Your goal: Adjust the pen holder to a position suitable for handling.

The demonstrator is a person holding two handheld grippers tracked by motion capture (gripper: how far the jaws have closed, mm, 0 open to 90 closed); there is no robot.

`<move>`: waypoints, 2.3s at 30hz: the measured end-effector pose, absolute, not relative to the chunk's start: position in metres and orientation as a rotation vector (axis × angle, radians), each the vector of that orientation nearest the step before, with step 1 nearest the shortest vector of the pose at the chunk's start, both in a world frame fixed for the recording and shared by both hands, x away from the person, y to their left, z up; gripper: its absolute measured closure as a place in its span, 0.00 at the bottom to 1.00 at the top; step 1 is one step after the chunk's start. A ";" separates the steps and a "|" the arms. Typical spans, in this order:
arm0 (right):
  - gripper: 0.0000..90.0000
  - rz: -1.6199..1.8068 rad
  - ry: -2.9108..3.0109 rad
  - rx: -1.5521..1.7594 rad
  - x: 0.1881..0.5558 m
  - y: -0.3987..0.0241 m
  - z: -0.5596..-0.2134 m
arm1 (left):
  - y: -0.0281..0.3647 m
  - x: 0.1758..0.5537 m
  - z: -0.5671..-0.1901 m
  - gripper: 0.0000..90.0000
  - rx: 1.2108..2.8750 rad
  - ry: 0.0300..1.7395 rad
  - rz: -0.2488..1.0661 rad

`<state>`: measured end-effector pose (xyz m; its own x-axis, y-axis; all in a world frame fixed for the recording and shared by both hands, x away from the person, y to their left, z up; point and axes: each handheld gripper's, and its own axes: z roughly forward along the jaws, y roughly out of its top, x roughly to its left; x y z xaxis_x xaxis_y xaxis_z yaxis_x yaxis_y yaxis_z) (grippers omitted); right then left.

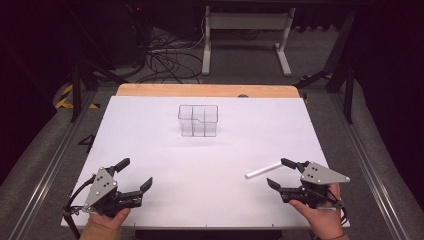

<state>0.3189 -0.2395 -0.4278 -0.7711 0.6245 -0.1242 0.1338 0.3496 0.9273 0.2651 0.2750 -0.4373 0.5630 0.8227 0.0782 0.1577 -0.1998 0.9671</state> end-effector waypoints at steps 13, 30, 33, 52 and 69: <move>0.26 1.434 2.158 0.661 0.320 -0.239 -0.426 | 0.274 0.262 -0.437 0.13 1.703 0.818 0.781; 0.28 1.442 2.165 0.633 0.322 -0.235 -0.419 | 0.276 0.262 -0.437 0.14 1.689 0.823 0.774; 0.29 1.443 2.171 0.621 0.324 -0.232 -0.417 | 0.276 0.262 -0.437 0.14 1.688 0.819 0.779; 0.29 1.443 2.250 0.556 0.355 -0.200 -0.391 | 0.277 0.262 -0.437 0.14 1.690 0.819 0.779; 0.29 1.441 2.282 0.503 0.374 -0.182 -0.375 | 0.277 0.262 -0.438 0.14 1.690 0.824 0.777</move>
<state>0.3743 -0.1822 -0.3747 -0.8578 0.4956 -0.1363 0.0899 0.4058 0.9095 0.2623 0.2772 -0.4376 0.5512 0.8288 0.0969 0.1452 -0.2096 0.9670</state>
